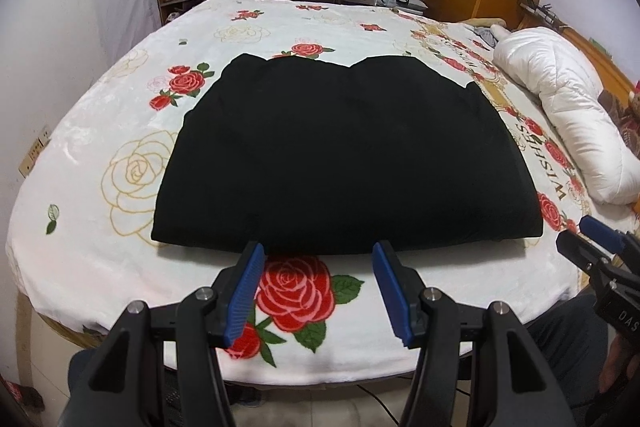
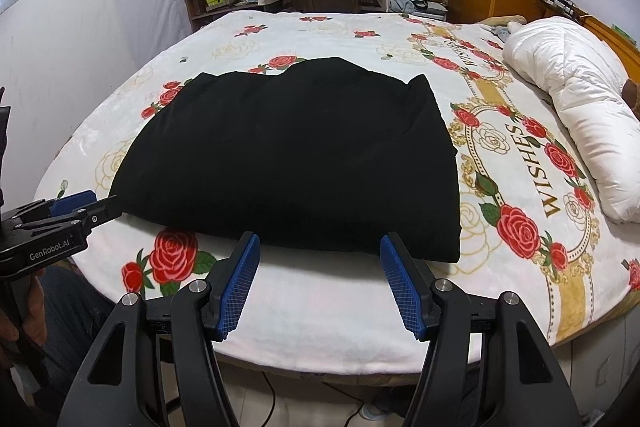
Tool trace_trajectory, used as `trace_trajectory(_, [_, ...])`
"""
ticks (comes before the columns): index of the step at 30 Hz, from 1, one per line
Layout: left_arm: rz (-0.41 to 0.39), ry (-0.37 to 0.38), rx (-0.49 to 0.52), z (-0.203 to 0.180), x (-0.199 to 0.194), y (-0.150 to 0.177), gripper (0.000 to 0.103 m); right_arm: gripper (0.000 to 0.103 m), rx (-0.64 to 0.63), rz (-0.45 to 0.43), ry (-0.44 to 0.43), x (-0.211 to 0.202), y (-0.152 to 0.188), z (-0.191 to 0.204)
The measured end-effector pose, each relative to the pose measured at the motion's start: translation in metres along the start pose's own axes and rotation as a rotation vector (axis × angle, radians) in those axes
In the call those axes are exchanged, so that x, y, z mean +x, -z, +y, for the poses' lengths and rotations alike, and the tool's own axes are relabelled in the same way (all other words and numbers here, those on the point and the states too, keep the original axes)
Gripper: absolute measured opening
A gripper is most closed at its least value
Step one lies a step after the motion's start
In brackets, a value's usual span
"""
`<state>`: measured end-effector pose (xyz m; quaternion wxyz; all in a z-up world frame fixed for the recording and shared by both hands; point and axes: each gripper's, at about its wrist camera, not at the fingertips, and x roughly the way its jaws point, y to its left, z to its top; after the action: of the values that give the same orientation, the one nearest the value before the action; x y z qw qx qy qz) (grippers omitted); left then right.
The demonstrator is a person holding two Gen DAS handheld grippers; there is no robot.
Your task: Fold large clothes
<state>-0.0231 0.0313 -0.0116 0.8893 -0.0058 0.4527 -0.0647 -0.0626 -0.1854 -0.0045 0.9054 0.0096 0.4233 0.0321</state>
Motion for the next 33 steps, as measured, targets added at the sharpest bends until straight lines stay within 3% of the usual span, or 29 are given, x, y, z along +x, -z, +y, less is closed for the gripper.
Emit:
trace_trajectory(7, [-0.001,0.031,-0.016,0.002,-0.0009,-0.0012,0.059,0.063,-0.012,0.014,-0.002,0.0026,0.0011,0.0045])
trace_trajectory(33, [0.007,0.015,0.002,-0.0018,-0.0001,-0.0023,0.059,0.063,-0.015,0.021,-0.002,0.0063,0.0001,0.005])
